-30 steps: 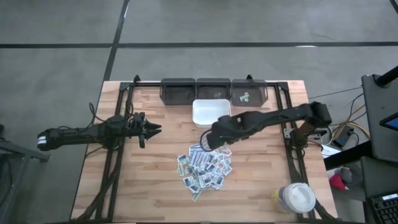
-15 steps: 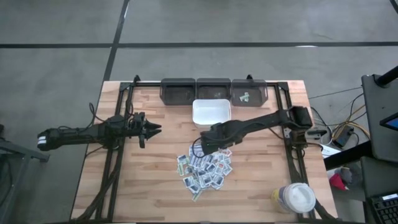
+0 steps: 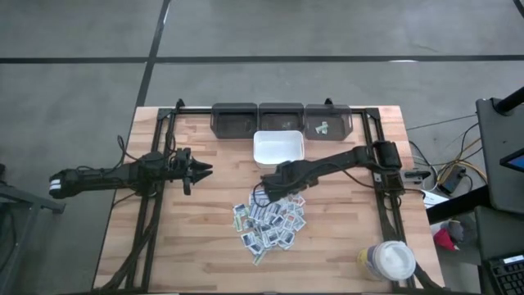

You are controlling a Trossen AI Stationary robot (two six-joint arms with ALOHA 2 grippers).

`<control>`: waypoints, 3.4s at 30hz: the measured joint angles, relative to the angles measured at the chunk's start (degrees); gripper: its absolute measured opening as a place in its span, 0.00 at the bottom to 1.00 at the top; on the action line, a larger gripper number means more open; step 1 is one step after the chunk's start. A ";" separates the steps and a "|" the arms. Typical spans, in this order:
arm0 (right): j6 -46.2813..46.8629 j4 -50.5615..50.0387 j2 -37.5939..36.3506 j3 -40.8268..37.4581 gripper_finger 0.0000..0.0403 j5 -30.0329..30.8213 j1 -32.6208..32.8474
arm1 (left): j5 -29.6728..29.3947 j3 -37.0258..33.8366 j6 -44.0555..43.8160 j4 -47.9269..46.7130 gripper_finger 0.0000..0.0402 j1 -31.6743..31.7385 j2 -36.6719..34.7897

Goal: Pick & Place First Aid Supplies
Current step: Put the green bandage pack into the right gray bin

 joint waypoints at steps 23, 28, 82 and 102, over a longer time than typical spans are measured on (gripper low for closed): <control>1.14 5.40 0.07 -7.28 0.40 -0.82 -0.54 | 0.20 0.01 0.00 0.24 0.30 0.01 0.00; 1.47 4.50 0.00 -7.86 0.36 -0.58 -0.55 | 0.20 0.02 0.00 0.22 0.30 0.00 0.00; 0.59 -2.70 -0.20 -8.51 0.11 0.40 -1.15 | 0.20 0.00 0.00 0.15 0.30 0.02 0.15; -6.83 -17.54 -9.65 -7.67 0.02 4.66 -1.11 | 0.20 0.01 0.00 0.26 0.30 0.02 0.17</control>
